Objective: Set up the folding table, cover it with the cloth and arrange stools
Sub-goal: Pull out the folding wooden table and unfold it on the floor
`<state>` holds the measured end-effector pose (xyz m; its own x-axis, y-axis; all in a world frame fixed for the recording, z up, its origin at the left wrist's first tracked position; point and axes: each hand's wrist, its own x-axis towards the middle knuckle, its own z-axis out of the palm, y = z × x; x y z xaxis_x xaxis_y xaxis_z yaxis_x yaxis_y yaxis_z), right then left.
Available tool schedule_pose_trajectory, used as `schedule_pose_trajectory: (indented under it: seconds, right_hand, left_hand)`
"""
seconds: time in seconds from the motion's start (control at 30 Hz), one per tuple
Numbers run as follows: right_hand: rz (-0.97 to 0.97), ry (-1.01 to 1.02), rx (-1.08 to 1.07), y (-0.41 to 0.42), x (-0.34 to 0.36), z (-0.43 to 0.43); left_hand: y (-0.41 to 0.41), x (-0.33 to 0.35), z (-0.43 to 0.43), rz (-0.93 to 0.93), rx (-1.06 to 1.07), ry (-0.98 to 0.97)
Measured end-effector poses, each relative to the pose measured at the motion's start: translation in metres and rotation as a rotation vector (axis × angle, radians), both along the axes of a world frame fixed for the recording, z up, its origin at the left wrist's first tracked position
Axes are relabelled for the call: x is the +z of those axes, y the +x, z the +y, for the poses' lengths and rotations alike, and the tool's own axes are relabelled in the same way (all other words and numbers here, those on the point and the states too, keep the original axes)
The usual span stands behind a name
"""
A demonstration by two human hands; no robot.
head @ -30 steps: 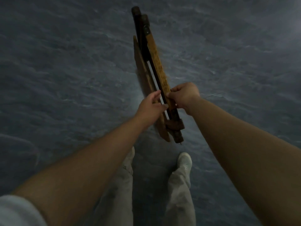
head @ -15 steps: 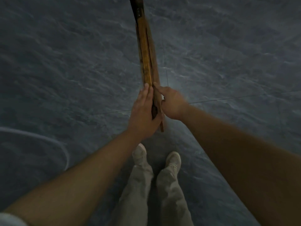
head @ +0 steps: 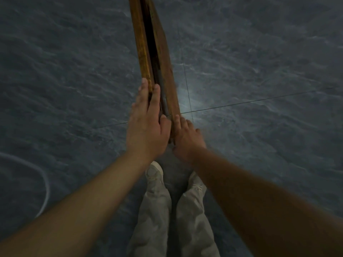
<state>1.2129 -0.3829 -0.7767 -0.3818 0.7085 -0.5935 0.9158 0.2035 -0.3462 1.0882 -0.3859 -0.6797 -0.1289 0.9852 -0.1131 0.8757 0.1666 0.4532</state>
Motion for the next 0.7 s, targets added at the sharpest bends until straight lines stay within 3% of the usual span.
schedule_pose_trajectory:
  seconds: [0.3, 0.47, 0.57, 0.7]
  right_hand:
    - [0.096, -0.111, -0.111, -0.023, -0.018, 0.002]
    - [0.172, -0.153, -0.212, -0.02, -0.02, -0.002]
    - [0.161, -0.126, -0.244, -0.014, -0.018, -0.001]
    - [0.096, -0.031, -0.267, 0.002, -0.011, 0.001]
  left_hand:
    - [-0.003, 0.001, -0.002, 0.112, -0.023, -0.039]
    - [0.005, 0.015, 0.006, 0.514, -0.258, -0.054]
    - [0.016, 0.017, 0.016, 0.781, -0.459, -0.196]
    - [0.027, 0.022, 0.026, 0.858, -0.481, -0.344]
